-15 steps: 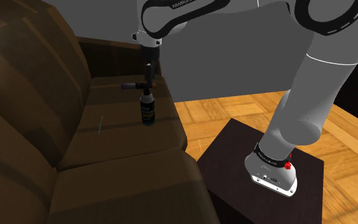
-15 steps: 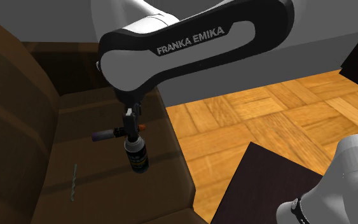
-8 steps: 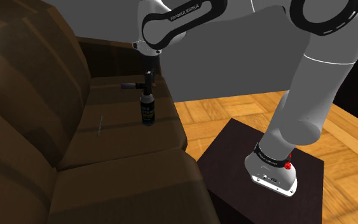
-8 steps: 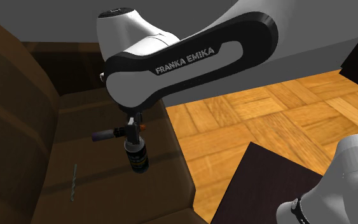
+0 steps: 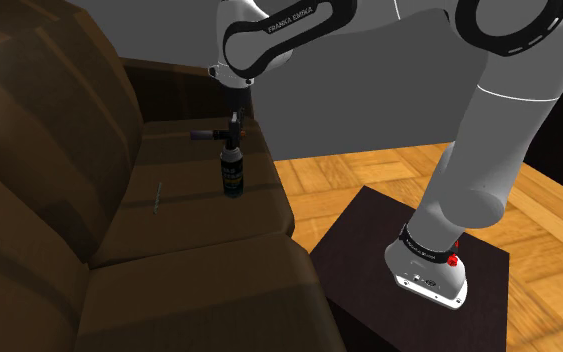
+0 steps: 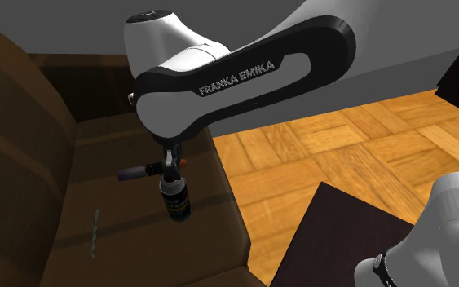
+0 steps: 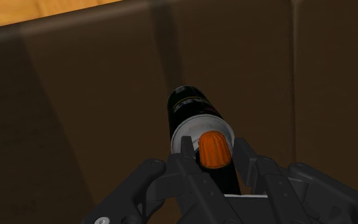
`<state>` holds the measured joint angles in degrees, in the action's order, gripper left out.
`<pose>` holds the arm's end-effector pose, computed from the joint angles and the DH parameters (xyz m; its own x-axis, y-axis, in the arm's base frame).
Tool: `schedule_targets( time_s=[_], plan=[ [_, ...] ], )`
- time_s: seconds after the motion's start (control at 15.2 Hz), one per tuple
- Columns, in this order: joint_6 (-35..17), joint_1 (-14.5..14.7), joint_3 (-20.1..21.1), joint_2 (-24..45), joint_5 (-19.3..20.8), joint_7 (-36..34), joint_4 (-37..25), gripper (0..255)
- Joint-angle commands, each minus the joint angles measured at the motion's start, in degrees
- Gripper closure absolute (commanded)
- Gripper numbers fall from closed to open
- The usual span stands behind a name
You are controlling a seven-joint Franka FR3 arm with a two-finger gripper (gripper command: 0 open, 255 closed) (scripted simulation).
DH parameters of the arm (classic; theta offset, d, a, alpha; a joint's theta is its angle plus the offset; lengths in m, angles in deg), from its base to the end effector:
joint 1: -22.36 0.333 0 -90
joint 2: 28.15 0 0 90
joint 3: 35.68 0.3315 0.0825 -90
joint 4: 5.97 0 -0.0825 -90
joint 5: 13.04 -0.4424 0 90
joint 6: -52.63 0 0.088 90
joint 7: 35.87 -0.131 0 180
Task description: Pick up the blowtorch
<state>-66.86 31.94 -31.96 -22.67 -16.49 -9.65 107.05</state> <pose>0.6144 0.1491 0.3873 0.7898 0.6120 0.0409 0.6134 -0.7885 -0.0457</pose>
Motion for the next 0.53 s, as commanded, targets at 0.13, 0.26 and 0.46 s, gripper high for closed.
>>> schedule_targets(
  time_s=[0.13,0.26,0.46],
  plan=[
    [0.7,0.0,0.0,-0.2,0.0,-0.1,-0.4,255],
    [2.1,0.0,0.0,-0.7,0.0,-0.1,-1.3,255],
    [4.3,0.0,0.0,-1.3,0.0,-0.2,-2.9,255]
  ],
)
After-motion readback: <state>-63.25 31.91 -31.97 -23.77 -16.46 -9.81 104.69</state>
